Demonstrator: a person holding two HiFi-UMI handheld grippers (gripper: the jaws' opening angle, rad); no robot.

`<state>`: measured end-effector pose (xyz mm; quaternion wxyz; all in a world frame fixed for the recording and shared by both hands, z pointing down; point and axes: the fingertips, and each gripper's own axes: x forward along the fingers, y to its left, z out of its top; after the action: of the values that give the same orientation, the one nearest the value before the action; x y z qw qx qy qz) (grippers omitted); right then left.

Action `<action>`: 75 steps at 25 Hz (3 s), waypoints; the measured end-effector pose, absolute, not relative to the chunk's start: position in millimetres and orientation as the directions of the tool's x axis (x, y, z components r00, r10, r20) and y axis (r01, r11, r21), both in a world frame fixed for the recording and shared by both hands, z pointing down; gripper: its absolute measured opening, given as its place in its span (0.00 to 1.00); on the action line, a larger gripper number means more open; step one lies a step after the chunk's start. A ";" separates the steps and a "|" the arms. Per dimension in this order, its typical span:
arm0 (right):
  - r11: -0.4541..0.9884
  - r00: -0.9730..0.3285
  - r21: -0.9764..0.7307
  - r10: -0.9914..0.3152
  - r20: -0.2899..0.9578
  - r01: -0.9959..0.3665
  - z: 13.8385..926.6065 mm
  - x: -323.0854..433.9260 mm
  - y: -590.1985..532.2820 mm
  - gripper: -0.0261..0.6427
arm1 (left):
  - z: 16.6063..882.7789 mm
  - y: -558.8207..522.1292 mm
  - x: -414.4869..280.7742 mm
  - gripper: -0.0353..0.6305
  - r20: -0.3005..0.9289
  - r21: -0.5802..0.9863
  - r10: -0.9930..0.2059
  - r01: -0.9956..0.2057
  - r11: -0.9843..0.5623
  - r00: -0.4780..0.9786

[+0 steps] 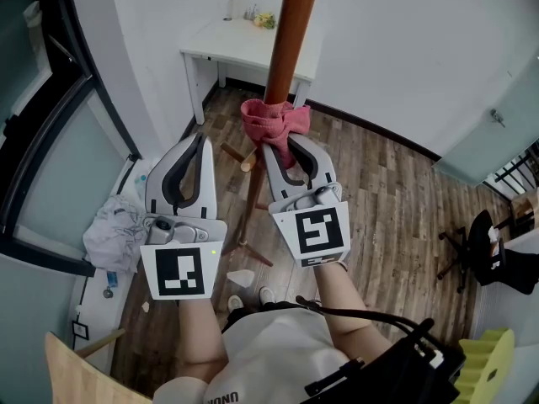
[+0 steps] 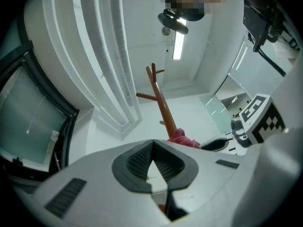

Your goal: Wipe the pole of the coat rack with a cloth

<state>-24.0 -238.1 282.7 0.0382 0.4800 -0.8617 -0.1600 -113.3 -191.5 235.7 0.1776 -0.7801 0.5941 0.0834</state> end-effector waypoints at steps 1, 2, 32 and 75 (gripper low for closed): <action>0.490 -0.537 0.311 -0.840 -0.084 -0.815 283.4 -23.9 -238.1 0.16 | 236.0 -191.7 -113.3 0.07 -0.341 -0.177 -0.897 -0.957 -0.232 0.280; 0.491 -0.537 0.310 -0.839 -0.080 -0.814 284.2 -23.8 -238.0 0.16 | 236.1 -191.8 -113.2 0.07 -0.341 -0.176 -0.897 -0.957 -0.232 0.281; 0.556 -0.612 0.312 -0.783 -0.114 -0.770 268.5 -31.2 -215.0 0.16 | 240.9 -190.7 -111.1 0.07 -0.323 -0.158 -0.903 -0.957 -0.245 0.284; 0.637 -0.675 0.224 -0.697 -0.241 -0.738 228.0 -38.7 -179.2 0.16 | 239.2 -185.4 -118.3 0.07 -0.318 -0.176 -0.921 -0.968 -0.177 0.226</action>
<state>-38.7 -179.2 228.0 -0.0659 0.3977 -0.9022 -0.1534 -118.3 -185.4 239.2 0.1714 -0.7640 0.6182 0.0696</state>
